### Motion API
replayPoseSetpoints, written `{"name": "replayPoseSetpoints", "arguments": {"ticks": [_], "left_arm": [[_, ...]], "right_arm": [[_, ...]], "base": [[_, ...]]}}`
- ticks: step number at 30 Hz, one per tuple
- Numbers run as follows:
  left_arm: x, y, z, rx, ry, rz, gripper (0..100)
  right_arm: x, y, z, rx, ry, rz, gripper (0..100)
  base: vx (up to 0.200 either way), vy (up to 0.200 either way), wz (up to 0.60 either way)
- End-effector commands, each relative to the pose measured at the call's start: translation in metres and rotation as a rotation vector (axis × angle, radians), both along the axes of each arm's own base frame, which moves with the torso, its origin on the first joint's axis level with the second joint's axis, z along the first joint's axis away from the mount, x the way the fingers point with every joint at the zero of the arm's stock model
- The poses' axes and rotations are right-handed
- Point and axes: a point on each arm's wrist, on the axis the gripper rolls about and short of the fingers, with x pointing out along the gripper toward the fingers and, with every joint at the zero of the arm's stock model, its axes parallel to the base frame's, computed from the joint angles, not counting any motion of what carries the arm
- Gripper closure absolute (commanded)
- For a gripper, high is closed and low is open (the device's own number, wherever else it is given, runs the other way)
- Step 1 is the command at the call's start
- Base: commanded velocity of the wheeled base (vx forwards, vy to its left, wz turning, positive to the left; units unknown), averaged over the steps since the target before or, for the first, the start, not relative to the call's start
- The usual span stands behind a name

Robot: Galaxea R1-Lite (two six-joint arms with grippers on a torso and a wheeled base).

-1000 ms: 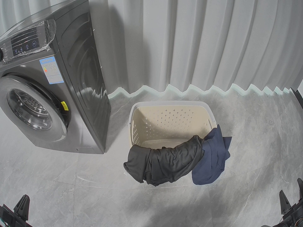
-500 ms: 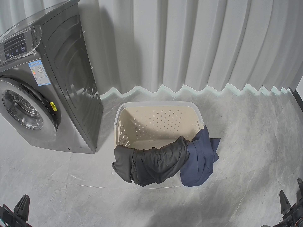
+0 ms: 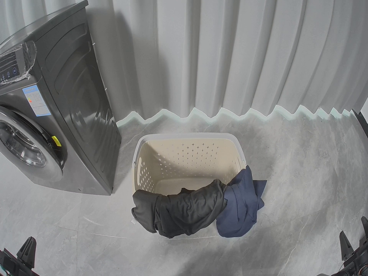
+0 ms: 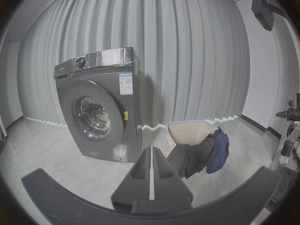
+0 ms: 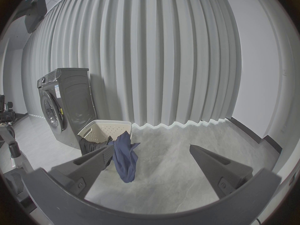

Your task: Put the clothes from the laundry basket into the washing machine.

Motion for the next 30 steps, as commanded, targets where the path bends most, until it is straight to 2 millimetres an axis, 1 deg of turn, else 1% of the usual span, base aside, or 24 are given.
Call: {"name": "replayPoseSetpoints", "arguments": {"ticks": [1, 7, 13, 19, 25, 30], "left_arm": [[-0.0002, 0.0000, -0.0049, 0.000, -0.002, 0.000, 100], [-0.0002, 0.0000, -0.0049, -0.002, -0.002, 0.000, 100], [-0.0002, 0.0000, -0.0049, -0.002, -0.002, 0.000, 100], [-0.0002, 0.0000, -0.0049, -0.003, -0.002, 0.000, 100], [-0.0002, 0.0000, -0.0049, -0.003, -0.002, 0.000, 100], [-0.0002, 0.0000, -0.0049, -0.003, -0.002, 0.000, 100]], "right_arm": [[0.0003, 0.0000, -0.0043, -0.001, 0.005, 0.001, 0], [0.0003, 0.0000, -0.0043, 0.001, 0.005, 0.001, 0], [0.0003, 0.0000, -0.0043, -0.001, 0.005, 0.001, 0], [0.0003, 0.0000, -0.0043, -0.001, 0.005, 0.001, 0], [0.0003, 0.0000, -0.0043, 0.001, 0.005, 0.001, 0], [0.0003, 0.0000, -0.0043, 0.001, 0.005, 0.001, 0]], "base": [[0.000, 0.000, 0.00], [0.000, 0.000, 0.00], [0.200, 0.000, 0.00], [0.000, 0.000, 0.00], [0.200, 0.000, 0.00], [0.000, 0.000, 0.00]]}}
